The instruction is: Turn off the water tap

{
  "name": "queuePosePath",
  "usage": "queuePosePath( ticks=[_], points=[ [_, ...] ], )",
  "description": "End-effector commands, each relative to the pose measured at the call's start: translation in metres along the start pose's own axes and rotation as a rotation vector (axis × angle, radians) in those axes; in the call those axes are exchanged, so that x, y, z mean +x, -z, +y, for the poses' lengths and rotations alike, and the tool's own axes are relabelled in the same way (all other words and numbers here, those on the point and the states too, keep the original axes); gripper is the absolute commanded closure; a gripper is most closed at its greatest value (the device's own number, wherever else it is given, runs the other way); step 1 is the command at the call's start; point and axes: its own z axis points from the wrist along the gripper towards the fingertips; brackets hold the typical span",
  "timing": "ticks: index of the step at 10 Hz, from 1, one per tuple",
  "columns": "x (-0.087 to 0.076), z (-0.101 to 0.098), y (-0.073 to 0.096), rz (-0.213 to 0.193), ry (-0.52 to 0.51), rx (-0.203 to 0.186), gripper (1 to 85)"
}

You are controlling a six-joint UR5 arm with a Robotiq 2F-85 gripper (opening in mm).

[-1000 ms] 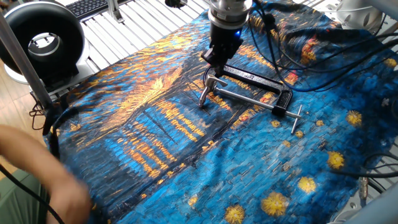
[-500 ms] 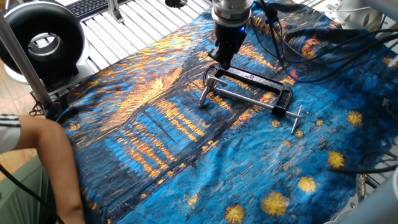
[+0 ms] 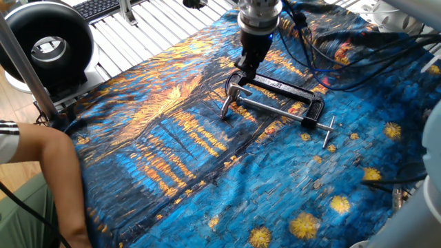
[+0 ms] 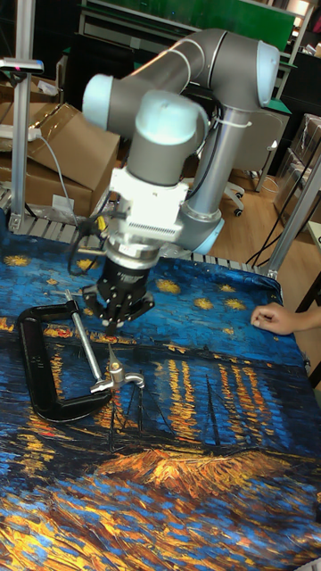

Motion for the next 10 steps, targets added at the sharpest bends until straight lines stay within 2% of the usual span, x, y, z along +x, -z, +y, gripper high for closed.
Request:
queuePosePath(
  ticks=[1, 6, 10],
  points=[
    [-0.004, -0.002, -0.022, -0.036, 0.009, -0.018, 84.3],
    [-0.006, 0.006, -0.044, -0.074, -0.004, -0.016, 84.3],
    [0.003, 0.012, -0.047, -0.068, -0.001, -0.041, 84.3]
  ],
)
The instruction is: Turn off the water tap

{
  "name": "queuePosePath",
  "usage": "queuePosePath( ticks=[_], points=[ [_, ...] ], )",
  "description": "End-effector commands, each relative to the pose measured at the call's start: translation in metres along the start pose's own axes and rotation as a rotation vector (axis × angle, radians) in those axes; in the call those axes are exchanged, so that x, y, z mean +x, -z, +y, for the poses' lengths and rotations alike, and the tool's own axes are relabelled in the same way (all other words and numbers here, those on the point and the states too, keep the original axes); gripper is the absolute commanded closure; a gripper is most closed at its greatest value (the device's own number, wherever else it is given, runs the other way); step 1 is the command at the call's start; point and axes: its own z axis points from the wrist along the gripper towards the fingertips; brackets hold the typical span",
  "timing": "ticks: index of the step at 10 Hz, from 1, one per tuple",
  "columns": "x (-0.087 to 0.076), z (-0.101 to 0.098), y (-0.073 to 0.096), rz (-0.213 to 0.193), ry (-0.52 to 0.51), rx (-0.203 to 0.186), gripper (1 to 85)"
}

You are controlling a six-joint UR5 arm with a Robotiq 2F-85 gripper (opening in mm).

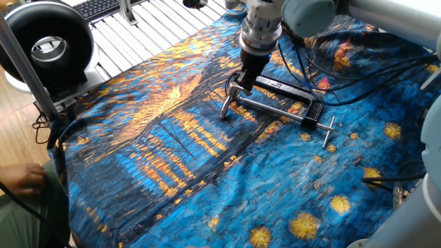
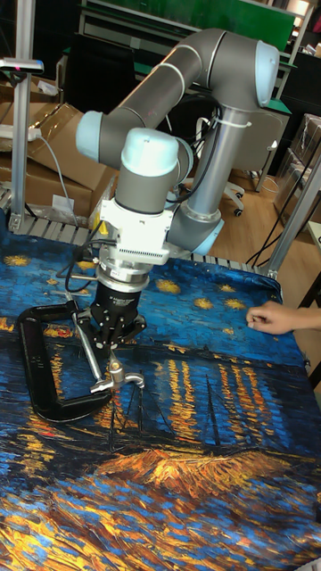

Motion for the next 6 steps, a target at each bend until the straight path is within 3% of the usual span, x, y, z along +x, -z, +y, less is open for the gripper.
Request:
queuePosePath(
  ticks=[1, 2, 3, 6],
  points=[
    [0.011, 0.015, -0.001, 0.019, -0.008, -0.062, 84.3],
    [0.020, 0.029, 0.004, 0.048, -0.007, -0.121, 84.3],
    [0.023, 0.037, 0.008, 0.058, -0.009, -0.156, 84.3],
    [0.024, 0.053, 0.013, 0.066, -0.036, -0.217, 84.3]
  ],
)
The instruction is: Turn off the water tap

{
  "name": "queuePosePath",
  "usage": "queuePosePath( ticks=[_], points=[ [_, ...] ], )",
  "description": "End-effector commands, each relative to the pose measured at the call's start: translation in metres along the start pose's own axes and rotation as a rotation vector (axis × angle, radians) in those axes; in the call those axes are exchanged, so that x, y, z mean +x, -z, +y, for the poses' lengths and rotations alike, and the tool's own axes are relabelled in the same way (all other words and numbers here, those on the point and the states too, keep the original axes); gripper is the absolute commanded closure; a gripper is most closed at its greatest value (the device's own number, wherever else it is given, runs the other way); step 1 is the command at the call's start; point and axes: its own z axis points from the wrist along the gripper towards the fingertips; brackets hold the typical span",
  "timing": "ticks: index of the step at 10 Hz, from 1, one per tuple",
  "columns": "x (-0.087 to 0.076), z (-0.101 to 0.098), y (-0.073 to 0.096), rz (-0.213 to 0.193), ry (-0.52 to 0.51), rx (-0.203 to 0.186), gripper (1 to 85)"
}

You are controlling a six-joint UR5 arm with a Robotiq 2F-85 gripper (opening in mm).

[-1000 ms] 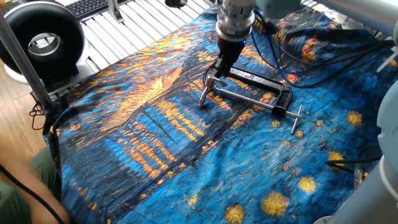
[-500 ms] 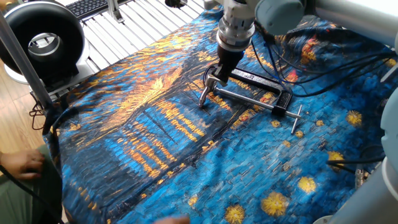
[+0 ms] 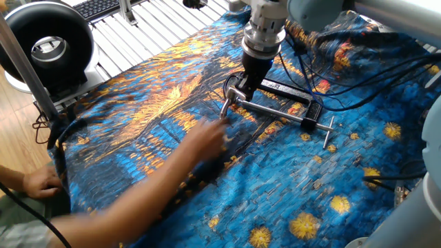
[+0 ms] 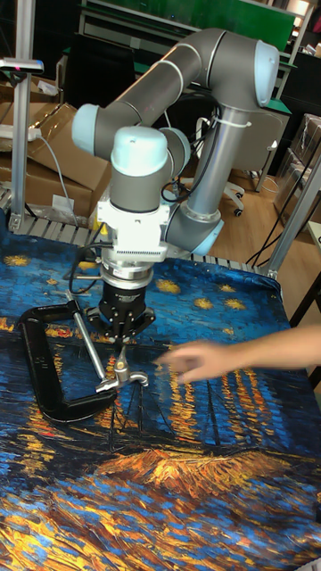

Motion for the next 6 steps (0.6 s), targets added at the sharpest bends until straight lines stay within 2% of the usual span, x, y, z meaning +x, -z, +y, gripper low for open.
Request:
queuePosePath(
  ticks=[1, 4, 6],
  points=[
    [0.0017, 0.0209, 0.0041, 0.006, -0.031, -0.080, 84.3],
    [-0.0044, 0.0280, 0.0067, 0.002, -0.053, -0.090, 84.3],
    [-0.0050, 0.0253, 0.0069, -0.003, -0.051, -0.080, 84.3]
  ],
)
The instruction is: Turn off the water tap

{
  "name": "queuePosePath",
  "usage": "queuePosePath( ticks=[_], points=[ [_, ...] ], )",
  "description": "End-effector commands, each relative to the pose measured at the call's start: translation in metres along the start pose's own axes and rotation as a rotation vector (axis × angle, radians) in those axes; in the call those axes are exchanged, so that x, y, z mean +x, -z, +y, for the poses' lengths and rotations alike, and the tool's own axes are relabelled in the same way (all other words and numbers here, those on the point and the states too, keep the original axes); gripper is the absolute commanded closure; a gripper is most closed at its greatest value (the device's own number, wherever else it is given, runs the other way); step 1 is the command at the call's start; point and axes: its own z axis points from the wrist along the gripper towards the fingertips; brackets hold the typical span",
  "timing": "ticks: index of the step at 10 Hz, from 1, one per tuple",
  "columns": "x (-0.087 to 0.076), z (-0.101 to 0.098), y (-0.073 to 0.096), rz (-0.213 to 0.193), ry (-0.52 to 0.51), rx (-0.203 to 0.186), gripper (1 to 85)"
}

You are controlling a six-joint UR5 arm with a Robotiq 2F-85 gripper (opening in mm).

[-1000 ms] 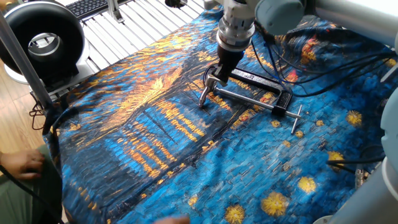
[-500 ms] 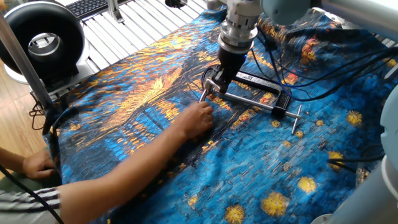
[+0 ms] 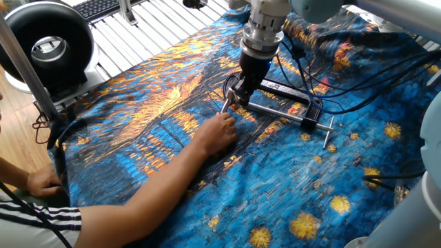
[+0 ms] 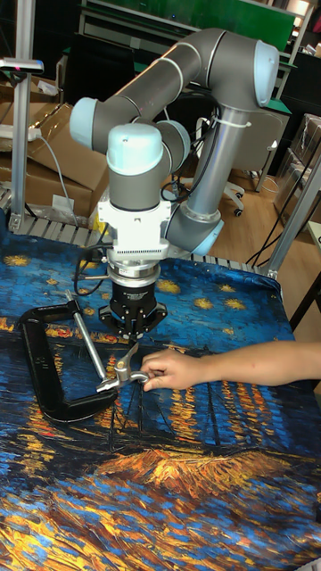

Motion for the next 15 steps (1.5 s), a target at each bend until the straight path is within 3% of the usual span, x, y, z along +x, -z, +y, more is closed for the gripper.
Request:
queuePosePath(
  ticks=[1, 3, 5, 8, 12, 15],
  points=[
    [-0.006, 0.005, 0.003, -0.018, -0.019, -0.012, 84.3],
    [-0.008, 0.003, 0.005, -0.041, -0.035, 0.028, 84.3],
    [-0.006, 0.012, 0.006, -0.048, -0.055, 0.030, 84.3],
    [-0.007, 0.009, 0.006, -0.058, -0.062, 0.038, 84.3],
    [-0.021, 0.017, 0.010, -0.057, -0.094, 0.056, 84.3],
    [-0.034, 0.021, 0.005, -0.067, -0.091, 0.050, 84.3]
  ],
)
